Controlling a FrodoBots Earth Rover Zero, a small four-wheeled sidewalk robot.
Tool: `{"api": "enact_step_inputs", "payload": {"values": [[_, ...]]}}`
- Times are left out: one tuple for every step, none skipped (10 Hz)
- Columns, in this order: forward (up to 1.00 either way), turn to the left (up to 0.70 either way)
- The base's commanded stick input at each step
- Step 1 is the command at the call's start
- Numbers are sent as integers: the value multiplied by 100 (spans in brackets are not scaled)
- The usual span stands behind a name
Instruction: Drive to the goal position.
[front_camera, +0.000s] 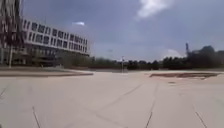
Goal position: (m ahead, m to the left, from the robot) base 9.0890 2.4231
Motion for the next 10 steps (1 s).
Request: {"api": "enact_step_inputs", "payload": {"values": [[70,-3],[70,-25],[70,-33],[70,0],[70,0],[70,0],[70,0],[70,0],[70,0],[70,0]]}}
